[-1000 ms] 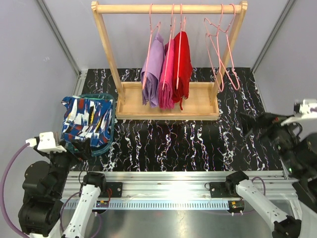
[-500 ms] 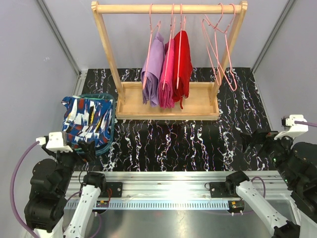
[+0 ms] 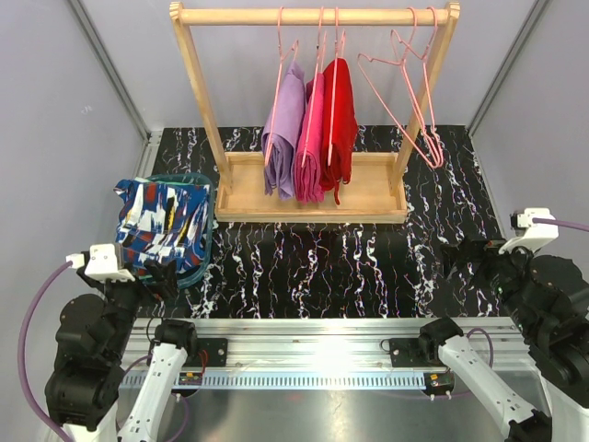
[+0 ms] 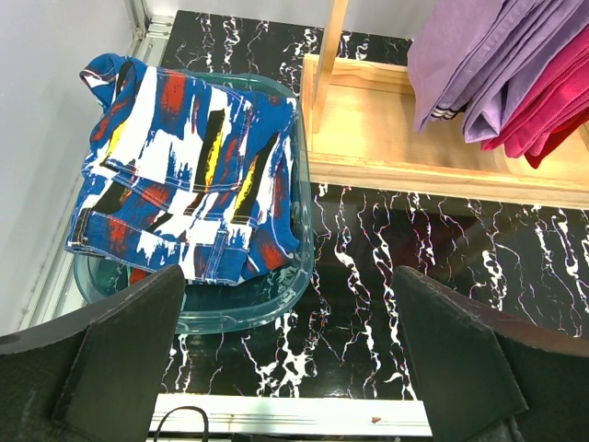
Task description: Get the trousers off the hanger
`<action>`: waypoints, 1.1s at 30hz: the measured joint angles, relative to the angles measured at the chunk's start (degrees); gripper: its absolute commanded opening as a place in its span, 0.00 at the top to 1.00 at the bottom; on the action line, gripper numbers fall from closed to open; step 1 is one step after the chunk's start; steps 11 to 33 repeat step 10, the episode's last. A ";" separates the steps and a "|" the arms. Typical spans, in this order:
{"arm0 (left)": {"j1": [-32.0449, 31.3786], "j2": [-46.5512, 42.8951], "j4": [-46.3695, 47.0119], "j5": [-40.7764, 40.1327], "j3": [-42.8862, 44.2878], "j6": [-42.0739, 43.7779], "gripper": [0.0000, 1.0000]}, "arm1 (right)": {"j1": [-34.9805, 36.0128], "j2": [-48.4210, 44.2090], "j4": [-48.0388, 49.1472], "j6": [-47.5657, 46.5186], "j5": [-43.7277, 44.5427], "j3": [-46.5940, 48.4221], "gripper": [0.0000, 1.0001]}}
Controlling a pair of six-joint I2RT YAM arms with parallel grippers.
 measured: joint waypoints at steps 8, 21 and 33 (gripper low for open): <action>0.00 0.72 0.39 -0.46 0.48 0.00 0.01 | 0.00 0.00 1.05 -0.04 0.00 -1.42 0.01; 0.00 0.72 0.42 -0.50 0.50 0.00 0.01 | 0.00 0.00 1.05 -0.07 0.00 -1.42 0.00; 0.00 0.72 0.42 -0.50 0.50 0.00 0.01 | 0.00 0.00 1.05 -0.07 0.00 -1.42 0.00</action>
